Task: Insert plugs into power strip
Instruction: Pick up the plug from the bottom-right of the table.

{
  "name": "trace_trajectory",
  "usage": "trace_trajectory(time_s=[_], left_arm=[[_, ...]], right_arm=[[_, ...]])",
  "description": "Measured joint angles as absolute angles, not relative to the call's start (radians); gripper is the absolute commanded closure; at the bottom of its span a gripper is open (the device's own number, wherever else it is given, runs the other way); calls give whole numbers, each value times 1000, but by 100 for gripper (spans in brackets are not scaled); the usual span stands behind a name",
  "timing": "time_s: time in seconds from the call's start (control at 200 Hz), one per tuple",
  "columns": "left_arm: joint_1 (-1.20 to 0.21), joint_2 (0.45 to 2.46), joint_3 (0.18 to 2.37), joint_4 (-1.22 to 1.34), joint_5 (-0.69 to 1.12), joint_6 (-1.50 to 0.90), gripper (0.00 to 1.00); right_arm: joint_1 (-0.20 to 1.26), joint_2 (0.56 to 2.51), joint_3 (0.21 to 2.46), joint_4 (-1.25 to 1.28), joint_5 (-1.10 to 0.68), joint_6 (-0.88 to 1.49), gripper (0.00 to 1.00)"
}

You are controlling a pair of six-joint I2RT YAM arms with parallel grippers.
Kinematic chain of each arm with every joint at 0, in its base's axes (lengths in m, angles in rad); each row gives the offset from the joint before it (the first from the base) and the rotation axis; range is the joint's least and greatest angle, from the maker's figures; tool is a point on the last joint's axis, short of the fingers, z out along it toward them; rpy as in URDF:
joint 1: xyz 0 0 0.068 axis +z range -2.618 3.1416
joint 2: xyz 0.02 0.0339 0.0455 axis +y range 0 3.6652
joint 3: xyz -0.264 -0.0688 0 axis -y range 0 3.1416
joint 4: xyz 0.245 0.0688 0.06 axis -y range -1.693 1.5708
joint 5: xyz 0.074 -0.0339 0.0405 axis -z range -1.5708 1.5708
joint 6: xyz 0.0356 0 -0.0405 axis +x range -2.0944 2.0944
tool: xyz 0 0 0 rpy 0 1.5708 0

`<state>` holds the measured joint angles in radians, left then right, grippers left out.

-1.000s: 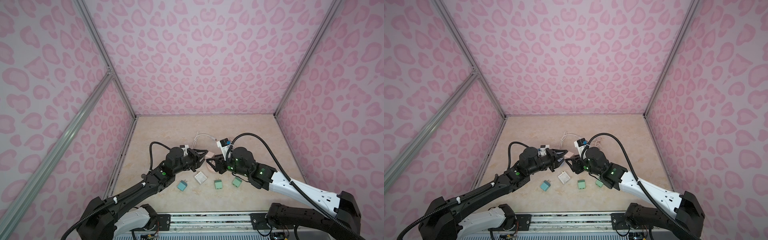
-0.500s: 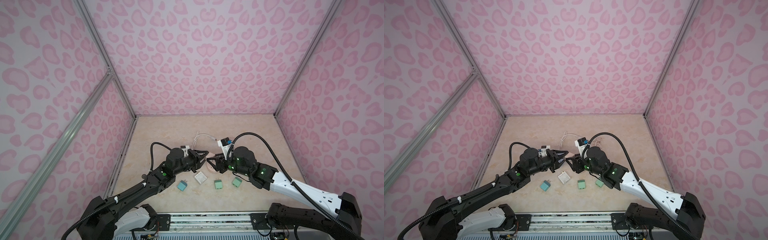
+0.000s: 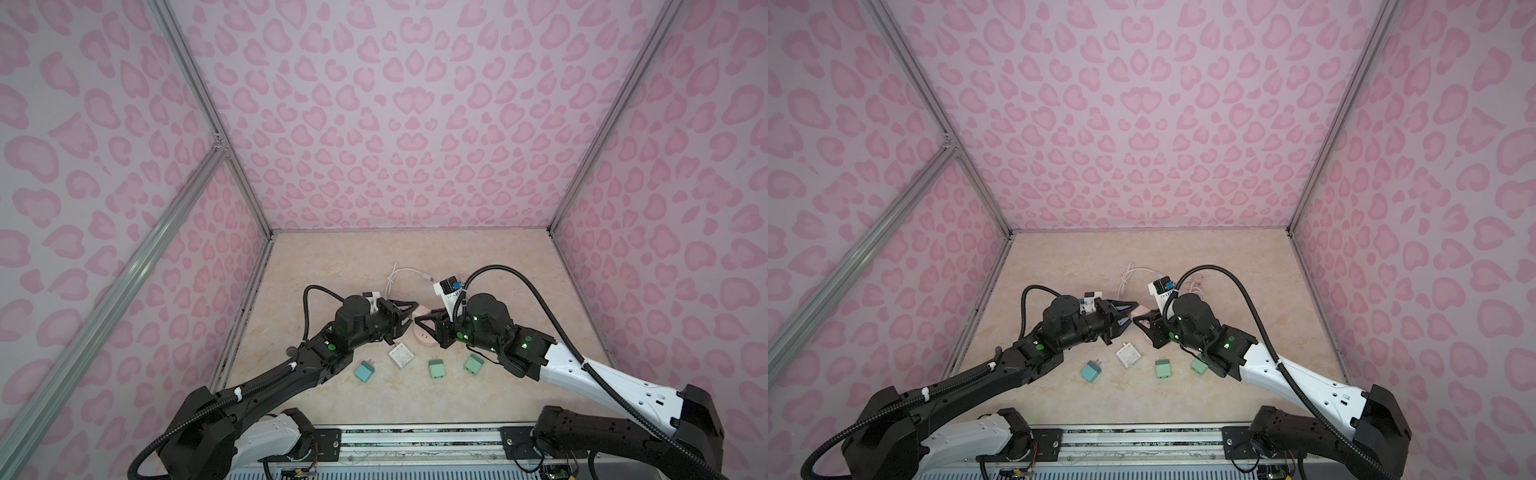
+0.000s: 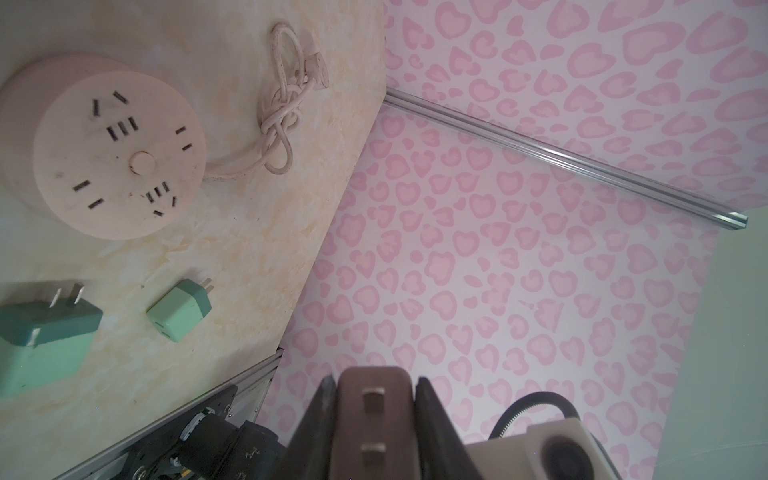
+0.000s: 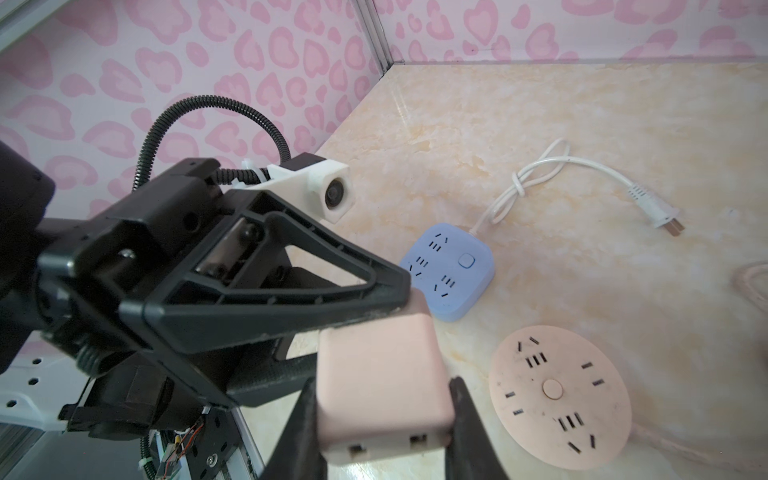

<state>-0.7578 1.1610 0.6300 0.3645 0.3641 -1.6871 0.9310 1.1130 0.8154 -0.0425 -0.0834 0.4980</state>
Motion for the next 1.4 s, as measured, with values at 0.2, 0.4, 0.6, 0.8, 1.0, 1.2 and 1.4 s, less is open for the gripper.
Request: trace_trajectory(time_s=[0.2, 0.4, 0.6, 0.8, 1.0, 1.2, 1.4], left_arm=[[-759, 1161, 628, 357, 368, -1659, 52], [-720, 1114, 656, 193, 328, -1538, 23], [-617, 980, 716, -105, 195, -1336, 23], [-584, 918, 762, -336, 70, -1141, 25], [-583, 976, 770, -381, 56, -1032, 26], [-582, 1105, 796, -274, 186, -1025, 26], [-583, 1237, 828, -122, 310, -1074, 28]], right_arm=[[931, 1102, 801, -45, -81, 509, 100], [929, 1081, 793, -65, -56, 558, 100], [913, 1095, 864, -227, -41, 610, 100], [864, 1145, 970, -421, -23, 682, 100], [858, 1158, 1058, -522, -60, 687, 100], [861, 1112, 1033, -515, -108, 660, 100], [838, 1166, 1055, -537, -157, 591, 100]])
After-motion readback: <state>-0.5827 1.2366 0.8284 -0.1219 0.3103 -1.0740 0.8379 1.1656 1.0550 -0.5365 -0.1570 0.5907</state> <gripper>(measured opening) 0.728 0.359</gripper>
